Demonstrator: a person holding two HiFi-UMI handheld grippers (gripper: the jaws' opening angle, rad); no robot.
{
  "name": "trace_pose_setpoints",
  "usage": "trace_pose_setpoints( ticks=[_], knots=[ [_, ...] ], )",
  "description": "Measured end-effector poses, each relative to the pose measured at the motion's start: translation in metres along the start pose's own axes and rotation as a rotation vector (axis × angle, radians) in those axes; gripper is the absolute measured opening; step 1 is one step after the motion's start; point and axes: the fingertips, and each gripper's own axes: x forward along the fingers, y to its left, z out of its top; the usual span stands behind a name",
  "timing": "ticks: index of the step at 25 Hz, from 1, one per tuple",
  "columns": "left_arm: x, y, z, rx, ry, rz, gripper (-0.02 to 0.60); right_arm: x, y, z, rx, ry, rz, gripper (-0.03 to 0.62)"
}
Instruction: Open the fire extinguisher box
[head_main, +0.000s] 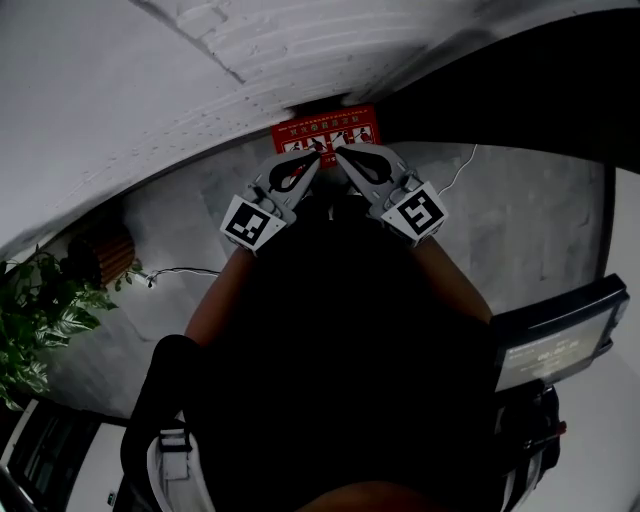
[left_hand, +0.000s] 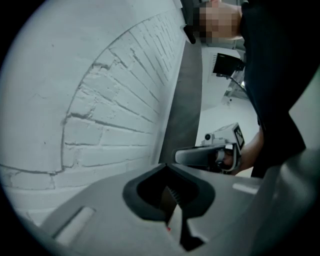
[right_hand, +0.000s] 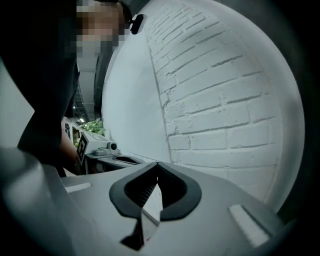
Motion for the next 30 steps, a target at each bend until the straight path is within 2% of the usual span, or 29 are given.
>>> trace_pose_setpoints(
  ticks=[3,5,10,14,20,25,30],
  knots=[
    [0.010,-0.004,-0.015,0.003,0.029,-0.002,0.002,-0.009,-0.015,-0.016,0.064,0.031,-0.002,0.009],
    [0.017,-0.004,-0.028,-0.008,0.053,-0.006,0.002,-0.007,-0.031,-0.041,0.113,0.060,0.003,0.008],
    [0.034,-0.004,-0.086,-0.058,0.170,0.000,0.002,-0.006,-0.070,-0.146,0.323,0.166,-0.023,0.009],
    [0.057,-0.005,-0.142,-0.073,0.269,-0.030,0.002,-0.009,-0.100,-0.233,0.518,0.217,-0.100,0.009],
    [0.075,-0.010,-0.201,-0.080,0.384,-0.076,0.009,-0.025,-0.110,-0.332,0.815,0.275,-0.200,0.009],
    [0.078,-0.011,-0.242,-0.081,0.455,-0.107,0.014,-0.036,-0.106,-0.389,0.937,0.270,-0.250,0.011],
    [0.085,-0.006,-0.289,-0.090,0.513,-0.119,0.014,-0.035,-0.104,-0.444,0.985,0.264,-0.298,0.011]
  ],
)
